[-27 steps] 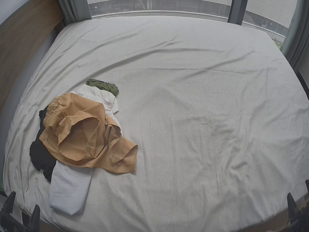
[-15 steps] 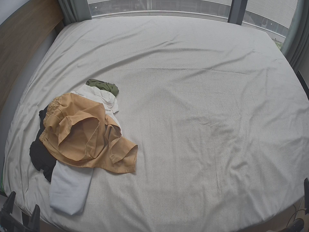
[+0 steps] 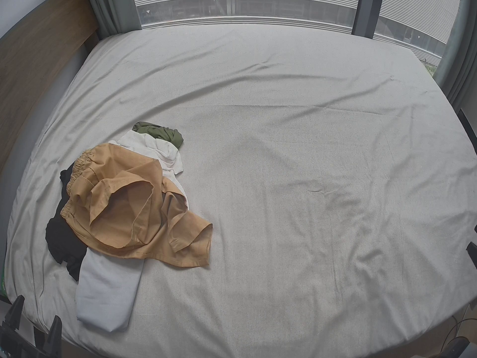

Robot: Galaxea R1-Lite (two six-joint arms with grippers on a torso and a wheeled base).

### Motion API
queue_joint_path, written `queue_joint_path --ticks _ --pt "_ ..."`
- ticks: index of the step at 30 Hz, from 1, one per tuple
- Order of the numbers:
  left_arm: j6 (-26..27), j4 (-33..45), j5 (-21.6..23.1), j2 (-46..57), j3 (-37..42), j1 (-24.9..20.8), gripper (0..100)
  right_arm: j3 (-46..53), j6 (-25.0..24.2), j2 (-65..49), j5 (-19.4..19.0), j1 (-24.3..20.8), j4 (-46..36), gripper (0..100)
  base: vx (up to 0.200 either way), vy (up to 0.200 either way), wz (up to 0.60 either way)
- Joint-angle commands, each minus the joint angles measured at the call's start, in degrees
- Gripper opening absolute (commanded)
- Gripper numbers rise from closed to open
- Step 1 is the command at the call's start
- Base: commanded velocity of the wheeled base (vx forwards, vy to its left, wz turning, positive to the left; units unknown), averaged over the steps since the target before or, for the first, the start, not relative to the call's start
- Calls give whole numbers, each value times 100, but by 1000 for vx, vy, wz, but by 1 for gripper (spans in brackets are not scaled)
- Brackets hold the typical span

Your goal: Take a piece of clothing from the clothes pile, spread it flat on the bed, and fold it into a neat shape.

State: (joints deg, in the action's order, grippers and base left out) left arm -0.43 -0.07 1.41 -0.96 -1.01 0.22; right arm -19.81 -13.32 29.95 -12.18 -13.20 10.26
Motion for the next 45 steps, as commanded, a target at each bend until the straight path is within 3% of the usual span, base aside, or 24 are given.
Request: queue_joint_path --ticks 1,7,23,36,45 --pt "-1 -1 -1 88 101 4 100 -146 -30 890 -303 -165 178 100 0 0 0" --pt "8 -1 -1 88 101 4 100 -225 -21 1830 -566 -385 749 100 0 0 0" --pt "8 -1 -1 88 101 4 100 -612 -74 3966 -522 -1554 1839 100 0 0 0" --pt "8 -1 -1 88 101 4 100 -1245 -197 5223 -522 -2072 2155 100 0 0 0" --pt "8 -1 -1 88 101 4 100 -1482 -214 6391 -514 -2415 3087 100 0 0 0"
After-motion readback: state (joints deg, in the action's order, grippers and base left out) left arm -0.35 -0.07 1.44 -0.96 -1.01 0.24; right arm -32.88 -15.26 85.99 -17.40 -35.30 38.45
